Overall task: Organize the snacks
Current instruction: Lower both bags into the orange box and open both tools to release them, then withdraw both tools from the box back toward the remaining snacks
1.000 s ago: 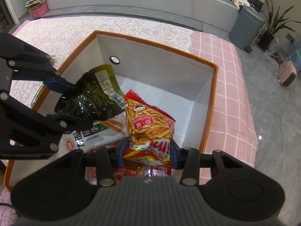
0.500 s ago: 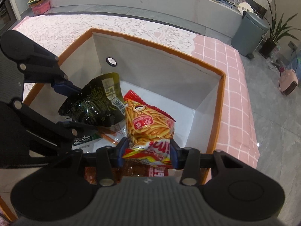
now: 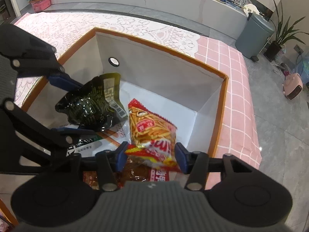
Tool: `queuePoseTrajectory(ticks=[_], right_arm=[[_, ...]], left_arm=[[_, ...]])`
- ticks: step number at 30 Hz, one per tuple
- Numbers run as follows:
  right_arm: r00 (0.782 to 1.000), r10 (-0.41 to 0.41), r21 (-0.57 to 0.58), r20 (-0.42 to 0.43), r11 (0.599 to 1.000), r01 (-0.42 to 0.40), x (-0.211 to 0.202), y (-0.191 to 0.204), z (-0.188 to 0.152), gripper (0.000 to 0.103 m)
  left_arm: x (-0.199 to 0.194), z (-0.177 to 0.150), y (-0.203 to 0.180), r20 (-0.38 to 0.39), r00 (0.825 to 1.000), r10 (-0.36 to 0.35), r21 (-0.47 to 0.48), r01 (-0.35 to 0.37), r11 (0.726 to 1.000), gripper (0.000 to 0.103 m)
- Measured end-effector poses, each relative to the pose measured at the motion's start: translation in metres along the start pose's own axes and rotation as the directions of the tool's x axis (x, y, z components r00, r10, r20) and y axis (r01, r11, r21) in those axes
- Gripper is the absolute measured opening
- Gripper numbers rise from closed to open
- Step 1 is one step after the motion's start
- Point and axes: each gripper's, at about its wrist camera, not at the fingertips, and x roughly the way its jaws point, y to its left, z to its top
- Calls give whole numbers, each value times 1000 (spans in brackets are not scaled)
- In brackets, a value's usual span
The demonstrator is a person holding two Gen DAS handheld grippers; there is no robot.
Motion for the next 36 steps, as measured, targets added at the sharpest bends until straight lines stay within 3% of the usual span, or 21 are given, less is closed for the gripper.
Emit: queuePoseTrajectory(ticks=[3, 8, 12, 19, 23, 29, 36], right_arm=[[1000, -11, -7, -3, 1000, 11, -4, 1, 0, 61], [999, -30, -18, -34, 999, 30, -14, 7, 2, 83], [995, -73, -33, -68, 997, 71, -27, 19, 6, 84], [995, -92, -53, 44, 994, 95, -71, 50, 4, 84], [986, -81, 6, 143, 997, 81, -94, 70, 2, 84], [958, -54, 88, 281, 996, 30, -110, 108, -3, 83], [927, -82, 141, 366, 990, 32, -106, 162, -10, 83]], left_arm=[[-14, -2, 0, 22, 1000, 5, 10, -5, 1000, 70], [-32, -6, 4, 31, 999, 10, 14, -11, 1000, 70], [-48, -11, 7, 52, 999, 5, -4, -5, 1000, 70], [-83, -39, 13, 130, 990, 47, -59, -39, 997, 70], [-105, -61, 25, 197, 975, 99, -155, -69, 985, 70], [-138, -102, 49, 290, 943, 166, -296, -76, 952, 70], [-163, -154, 75, 293, 910, 293, -436, -145, 888, 70]])
